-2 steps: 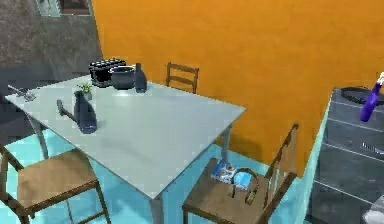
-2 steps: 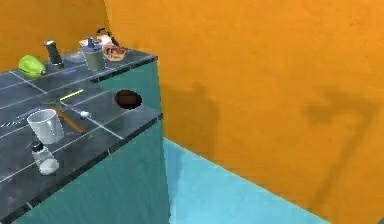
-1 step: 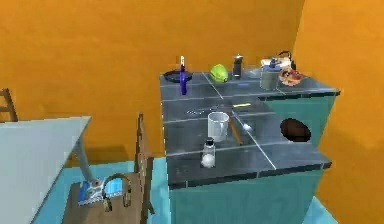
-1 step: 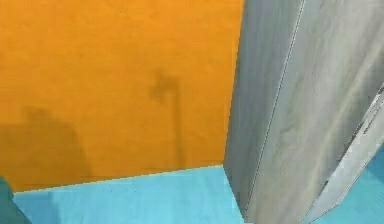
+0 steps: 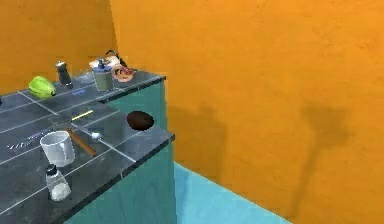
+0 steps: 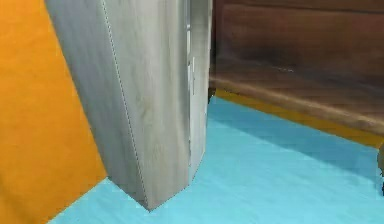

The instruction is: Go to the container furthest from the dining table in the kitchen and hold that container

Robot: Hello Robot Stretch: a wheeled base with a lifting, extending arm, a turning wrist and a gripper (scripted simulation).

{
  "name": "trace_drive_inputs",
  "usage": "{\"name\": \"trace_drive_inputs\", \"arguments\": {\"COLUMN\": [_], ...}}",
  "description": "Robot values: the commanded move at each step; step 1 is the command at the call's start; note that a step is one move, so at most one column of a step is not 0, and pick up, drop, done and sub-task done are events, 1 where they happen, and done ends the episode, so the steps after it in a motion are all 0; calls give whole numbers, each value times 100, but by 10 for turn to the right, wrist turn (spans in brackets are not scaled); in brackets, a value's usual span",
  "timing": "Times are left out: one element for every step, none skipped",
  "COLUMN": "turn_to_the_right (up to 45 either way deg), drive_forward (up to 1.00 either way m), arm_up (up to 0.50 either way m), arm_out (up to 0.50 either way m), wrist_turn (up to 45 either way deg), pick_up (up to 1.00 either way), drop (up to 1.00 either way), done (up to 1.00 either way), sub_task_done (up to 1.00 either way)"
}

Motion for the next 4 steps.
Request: {"name": "trace_drive_inputs", "arguments": {"turn_to_the_right": [300,0,-450,-450], "drive_forward": [0,80,0,0], "arm_up": [0,0,0,0], "arm_out": [0,0,0,0], "wrist_turn": [0,0,0,0], "pick_up": [0,0,0,0], "drop": [0,0,0,0], "done": [0,0,0,0], "sub_task_done": [0,0,0,0]}}
